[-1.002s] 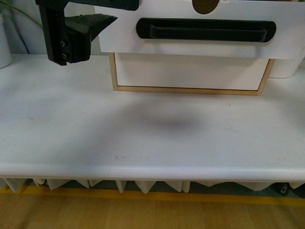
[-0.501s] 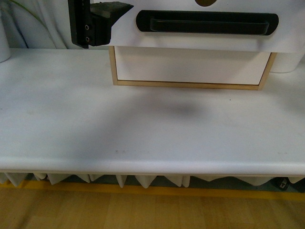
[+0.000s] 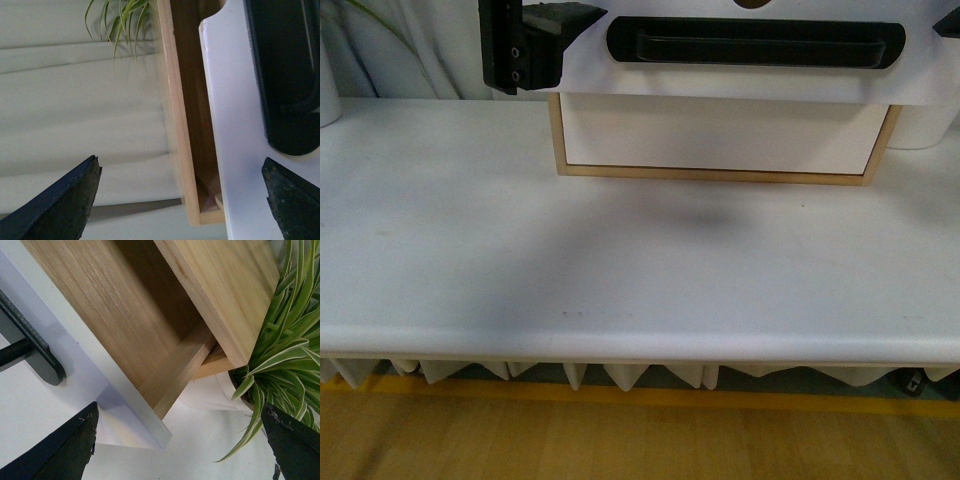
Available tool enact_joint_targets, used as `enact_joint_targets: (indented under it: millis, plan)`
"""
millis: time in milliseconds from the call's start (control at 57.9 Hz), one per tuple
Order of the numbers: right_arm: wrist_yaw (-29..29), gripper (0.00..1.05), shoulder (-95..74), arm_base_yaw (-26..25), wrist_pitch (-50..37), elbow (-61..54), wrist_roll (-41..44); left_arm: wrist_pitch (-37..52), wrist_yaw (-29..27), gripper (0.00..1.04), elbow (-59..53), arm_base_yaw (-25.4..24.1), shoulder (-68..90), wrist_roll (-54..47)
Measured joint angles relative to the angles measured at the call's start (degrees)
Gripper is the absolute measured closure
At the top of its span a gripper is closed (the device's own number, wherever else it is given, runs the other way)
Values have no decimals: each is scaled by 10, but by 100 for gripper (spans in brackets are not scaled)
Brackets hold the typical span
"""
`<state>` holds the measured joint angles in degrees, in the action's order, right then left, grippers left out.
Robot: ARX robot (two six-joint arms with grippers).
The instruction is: Close drawer sideways
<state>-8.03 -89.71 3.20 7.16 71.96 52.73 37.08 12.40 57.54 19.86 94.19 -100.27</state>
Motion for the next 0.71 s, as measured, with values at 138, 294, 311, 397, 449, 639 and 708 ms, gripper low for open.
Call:
enact_joint_targets:
  millis: [138,294,311,397,449,639,708]
  plan:
    - [0,9,-12,0,-5,11,0,-4,2,6,18,-2,14,0]
    - [-1,9,-34,-1,-8,39,0,-10,0,6,59,-2,48,-2]
    - [-1,9,-36,-1,-8,43,0,-11,0,6,66,-2,52,-2]
    - [-1,9,-47,-3,-9,55,-1,-17,1,6,88,-1,70,-2]
    - [-2,9,-56,-5,-9,64,-2,-22,1,6,101,0,78,-2]
    - [-2,9,-84,-11,-12,89,-5,-38,0,6,151,2,116,-5]
    - [-2,9,-93,-13,-15,97,-7,-43,-1,6,168,2,128,-8]
